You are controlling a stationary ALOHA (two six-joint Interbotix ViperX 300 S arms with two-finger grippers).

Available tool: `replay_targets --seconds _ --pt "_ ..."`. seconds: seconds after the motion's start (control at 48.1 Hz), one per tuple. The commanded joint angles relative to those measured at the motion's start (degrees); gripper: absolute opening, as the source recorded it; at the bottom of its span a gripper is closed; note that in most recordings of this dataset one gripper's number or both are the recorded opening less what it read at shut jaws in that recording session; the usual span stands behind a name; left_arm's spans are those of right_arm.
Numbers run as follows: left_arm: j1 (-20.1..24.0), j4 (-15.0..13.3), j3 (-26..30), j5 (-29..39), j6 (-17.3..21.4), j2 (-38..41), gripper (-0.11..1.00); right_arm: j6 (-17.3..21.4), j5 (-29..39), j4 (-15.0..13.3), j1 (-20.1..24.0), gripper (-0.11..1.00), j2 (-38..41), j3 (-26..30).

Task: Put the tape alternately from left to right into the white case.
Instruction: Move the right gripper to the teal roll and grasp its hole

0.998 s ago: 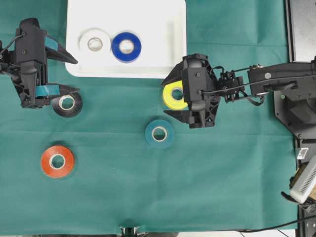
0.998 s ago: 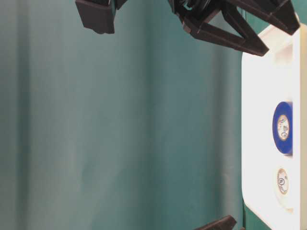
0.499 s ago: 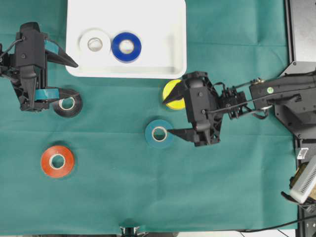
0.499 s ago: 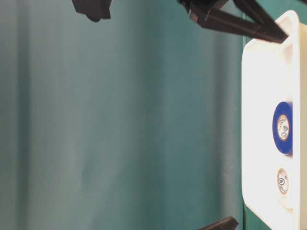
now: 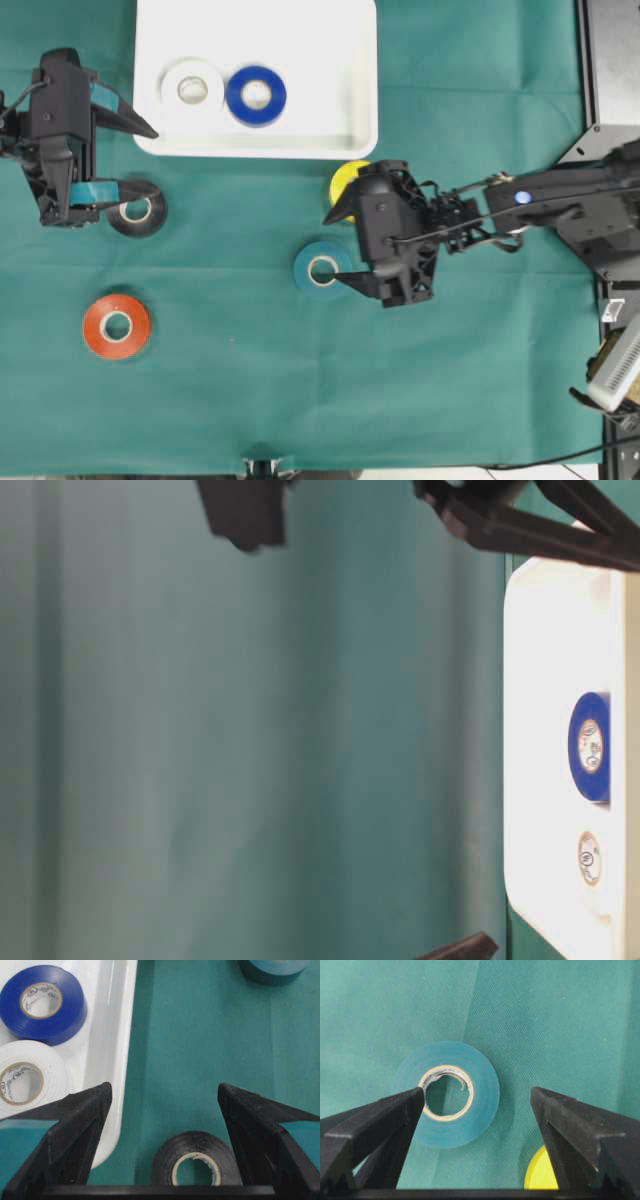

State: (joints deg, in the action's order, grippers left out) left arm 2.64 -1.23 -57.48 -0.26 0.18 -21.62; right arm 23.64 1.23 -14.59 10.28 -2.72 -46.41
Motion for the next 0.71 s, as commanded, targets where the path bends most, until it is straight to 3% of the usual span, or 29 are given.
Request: replay_targets --seconds 0.0,0.686 --pt "-0.3 -0.1 0.5 -0.5 0.0 -0.4 0.85 0.0 1.0 -0.2 -0.1 0.71 1.1 2.4" --pt "-1.0 -0.1 0.0 -0.5 -0.1 -0.4 0.85 0.0 3.3 -0.2 -2.4 0.71 8.3 5.9"
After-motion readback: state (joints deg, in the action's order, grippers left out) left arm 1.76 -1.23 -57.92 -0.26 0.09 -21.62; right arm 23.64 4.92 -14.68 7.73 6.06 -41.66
